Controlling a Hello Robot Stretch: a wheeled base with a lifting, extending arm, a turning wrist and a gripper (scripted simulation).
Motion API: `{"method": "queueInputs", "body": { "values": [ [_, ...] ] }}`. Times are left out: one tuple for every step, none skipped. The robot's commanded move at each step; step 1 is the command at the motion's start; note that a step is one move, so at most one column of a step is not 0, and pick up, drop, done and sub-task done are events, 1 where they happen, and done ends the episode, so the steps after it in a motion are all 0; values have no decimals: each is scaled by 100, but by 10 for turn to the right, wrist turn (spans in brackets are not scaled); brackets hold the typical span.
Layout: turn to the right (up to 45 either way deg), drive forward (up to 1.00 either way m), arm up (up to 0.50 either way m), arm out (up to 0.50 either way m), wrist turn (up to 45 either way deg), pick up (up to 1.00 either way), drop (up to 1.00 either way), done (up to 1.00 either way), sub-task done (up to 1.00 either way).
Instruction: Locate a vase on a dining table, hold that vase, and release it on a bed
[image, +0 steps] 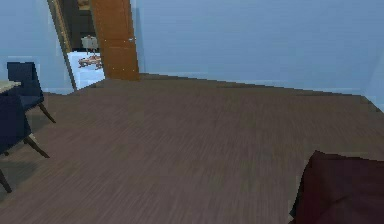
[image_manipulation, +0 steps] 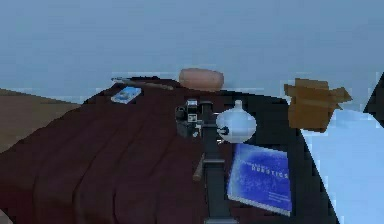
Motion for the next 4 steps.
{"method": "queueInputs", "body": {
  "values": [
    [0,0,0,0,0,0,100,0,0],
    [0,0,10,0,0,0,0,0,0],
    [0,0,0,-8,0,0,0,0,0],
    [0,0,0,0,0,0,0,100,0]
  ]
}}
